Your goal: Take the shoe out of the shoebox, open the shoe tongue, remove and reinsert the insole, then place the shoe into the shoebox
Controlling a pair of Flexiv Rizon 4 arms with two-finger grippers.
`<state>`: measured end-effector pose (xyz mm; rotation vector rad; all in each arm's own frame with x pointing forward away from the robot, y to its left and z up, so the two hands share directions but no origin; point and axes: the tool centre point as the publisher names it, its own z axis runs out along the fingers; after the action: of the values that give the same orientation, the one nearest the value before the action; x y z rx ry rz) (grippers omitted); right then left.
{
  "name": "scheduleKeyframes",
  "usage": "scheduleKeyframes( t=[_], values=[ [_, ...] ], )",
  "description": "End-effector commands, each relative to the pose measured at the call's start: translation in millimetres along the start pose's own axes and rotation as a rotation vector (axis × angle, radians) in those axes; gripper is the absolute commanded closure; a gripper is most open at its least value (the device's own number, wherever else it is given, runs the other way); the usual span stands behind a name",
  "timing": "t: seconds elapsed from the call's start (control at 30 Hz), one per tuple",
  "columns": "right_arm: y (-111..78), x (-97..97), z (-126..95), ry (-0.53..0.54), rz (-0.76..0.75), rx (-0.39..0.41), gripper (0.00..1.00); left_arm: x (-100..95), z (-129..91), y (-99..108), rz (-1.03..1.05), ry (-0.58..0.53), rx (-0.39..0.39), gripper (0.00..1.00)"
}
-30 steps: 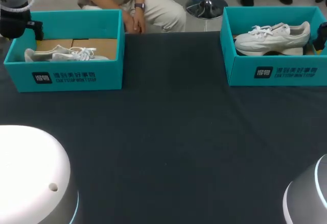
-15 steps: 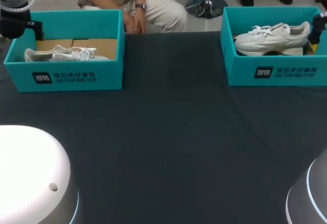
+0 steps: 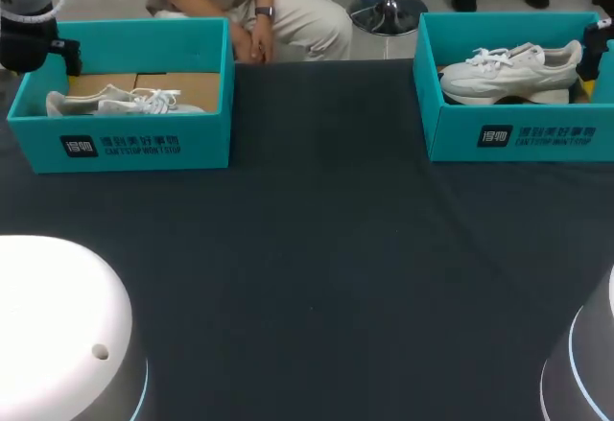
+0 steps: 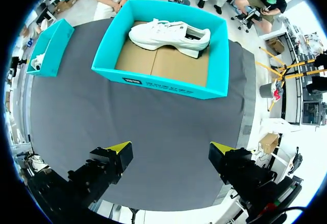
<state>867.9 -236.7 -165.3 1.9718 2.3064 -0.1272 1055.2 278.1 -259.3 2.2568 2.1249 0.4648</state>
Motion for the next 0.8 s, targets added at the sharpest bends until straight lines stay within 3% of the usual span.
scheduleKeyframes(
  t=[0.03,0.47,0.8],
  values=[
    [13.9,-8.3,2,0.046,0.030,-0.013,0.00,0.3,0,0,0.001,0.000,-0.001,0.00],
    [80.1,-63.9,36,0.053,0.212,-0.023,0.00,0.3,0,0,0.001,0.000,-0.001,0.00],
    [108.2,-81.3,65,0.004,0.271,-0.025,0.00,0.3,0,0,0.001,0.000,-0.001,0.00]
  ],
)
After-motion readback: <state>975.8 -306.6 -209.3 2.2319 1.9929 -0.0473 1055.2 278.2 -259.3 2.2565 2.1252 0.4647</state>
